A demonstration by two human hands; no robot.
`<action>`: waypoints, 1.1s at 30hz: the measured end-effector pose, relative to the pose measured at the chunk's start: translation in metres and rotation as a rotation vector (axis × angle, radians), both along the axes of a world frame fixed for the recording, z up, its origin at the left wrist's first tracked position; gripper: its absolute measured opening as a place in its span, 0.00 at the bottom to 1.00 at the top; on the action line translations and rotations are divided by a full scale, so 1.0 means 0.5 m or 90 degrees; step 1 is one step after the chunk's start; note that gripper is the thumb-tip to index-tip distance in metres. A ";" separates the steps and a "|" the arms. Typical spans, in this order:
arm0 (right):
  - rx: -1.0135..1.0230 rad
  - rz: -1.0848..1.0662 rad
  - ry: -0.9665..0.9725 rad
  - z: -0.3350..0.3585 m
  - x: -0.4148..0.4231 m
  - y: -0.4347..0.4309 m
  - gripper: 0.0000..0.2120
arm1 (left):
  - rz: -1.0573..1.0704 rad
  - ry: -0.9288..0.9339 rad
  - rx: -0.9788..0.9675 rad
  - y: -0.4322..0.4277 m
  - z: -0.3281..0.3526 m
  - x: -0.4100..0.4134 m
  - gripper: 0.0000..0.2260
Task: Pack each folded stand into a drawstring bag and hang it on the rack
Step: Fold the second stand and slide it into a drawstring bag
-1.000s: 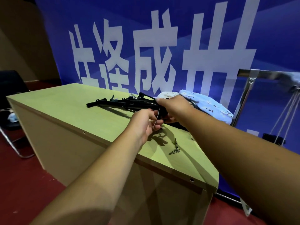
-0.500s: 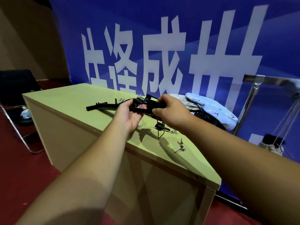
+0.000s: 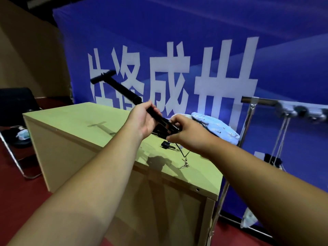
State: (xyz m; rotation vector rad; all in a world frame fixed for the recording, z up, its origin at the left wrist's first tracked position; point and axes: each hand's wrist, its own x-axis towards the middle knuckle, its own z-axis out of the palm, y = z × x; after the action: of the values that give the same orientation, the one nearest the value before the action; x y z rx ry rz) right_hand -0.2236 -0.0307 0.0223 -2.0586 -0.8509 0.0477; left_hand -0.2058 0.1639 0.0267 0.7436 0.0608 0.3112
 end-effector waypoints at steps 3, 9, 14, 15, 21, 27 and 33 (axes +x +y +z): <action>0.050 0.094 0.107 0.016 -0.030 -0.050 0.19 | -0.015 -0.039 0.062 -0.056 0.031 -0.026 0.10; 0.217 0.071 0.247 0.050 -0.064 -0.138 0.15 | -0.099 -0.083 0.121 -0.160 0.039 -0.086 0.12; 0.254 -0.038 0.311 0.038 -0.043 -0.182 0.29 | -0.182 -0.100 0.179 -0.269 0.008 -0.160 0.09; 0.263 -0.034 0.331 0.032 -0.046 -0.191 0.31 | -0.198 -0.098 0.198 -0.290 -0.003 -0.174 0.08; 0.433 -0.088 0.436 -0.002 -0.062 -0.241 0.28 | -0.293 -0.072 0.303 -0.399 -0.113 -0.232 0.03; 0.609 -0.180 0.390 -0.037 -0.071 -0.300 0.22 | -0.285 -0.028 0.416 -0.482 -0.238 -0.240 0.03; 0.568 -0.272 0.309 -0.069 -0.076 -0.379 0.20 | -0.332 0.014 0.535 -0.555 -0.308 -0.247 0.18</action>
State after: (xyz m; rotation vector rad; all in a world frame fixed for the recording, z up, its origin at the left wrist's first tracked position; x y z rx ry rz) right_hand -0.2616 -0.2203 -0.0122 -1.2502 -0.0643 -0.0588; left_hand -0.3294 -0.1136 -0.1275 1.5541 -0.2581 -0.1973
